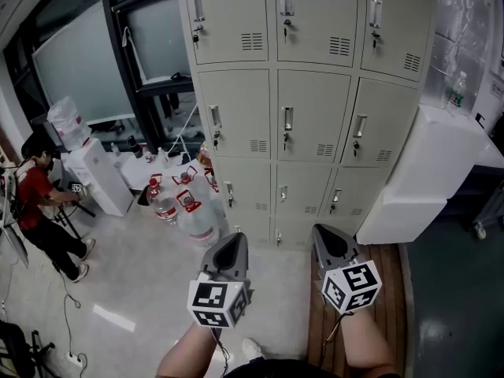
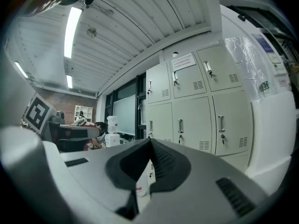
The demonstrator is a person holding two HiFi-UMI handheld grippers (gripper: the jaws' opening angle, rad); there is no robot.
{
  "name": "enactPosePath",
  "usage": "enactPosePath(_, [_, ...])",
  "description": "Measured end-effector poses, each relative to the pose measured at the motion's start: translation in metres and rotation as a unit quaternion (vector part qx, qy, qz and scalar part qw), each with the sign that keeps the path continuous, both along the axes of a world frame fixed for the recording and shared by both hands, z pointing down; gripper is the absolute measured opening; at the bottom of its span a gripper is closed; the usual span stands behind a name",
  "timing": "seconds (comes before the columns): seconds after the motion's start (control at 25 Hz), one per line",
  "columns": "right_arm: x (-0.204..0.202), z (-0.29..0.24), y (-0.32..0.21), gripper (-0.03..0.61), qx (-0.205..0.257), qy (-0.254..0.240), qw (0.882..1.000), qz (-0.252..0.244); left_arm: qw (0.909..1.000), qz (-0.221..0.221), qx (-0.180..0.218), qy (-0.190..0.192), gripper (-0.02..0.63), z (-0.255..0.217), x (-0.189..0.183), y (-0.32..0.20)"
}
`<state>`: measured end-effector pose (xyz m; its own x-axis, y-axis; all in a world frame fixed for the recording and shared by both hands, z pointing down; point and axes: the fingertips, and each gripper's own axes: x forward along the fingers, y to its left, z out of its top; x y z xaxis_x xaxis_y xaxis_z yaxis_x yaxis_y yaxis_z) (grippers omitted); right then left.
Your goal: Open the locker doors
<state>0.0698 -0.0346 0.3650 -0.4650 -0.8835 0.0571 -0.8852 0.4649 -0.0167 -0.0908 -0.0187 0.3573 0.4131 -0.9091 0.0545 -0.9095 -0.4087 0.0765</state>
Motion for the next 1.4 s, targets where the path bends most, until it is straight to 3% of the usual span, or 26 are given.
enactPosePath(0.44, [-0.043, 0.001, -0.055, 0.000, 0.002, -0.003, 1.000, 0.027, 0.9993, 0.037, -0.004, -0.002, 0.001, 0.002, -0.034, -0.059])
enactPosePath(0.8, [-0.058, 0.000, -0.067, 0.000, 0.002, 0.001, 0.998, 0.055, 0.9974, 0.072, 0.002, 0.006, 0.000, -0.004, -0.043, -0.077])
enactPosePath(1.4, [-0.019, -0.009, -0.092, 0.000, 0.007, 0.000, 0.996, 0.089, 0.9938, 0.111, 0.007, 0.003, 0.000, -0.009, -0.005, -0.101])
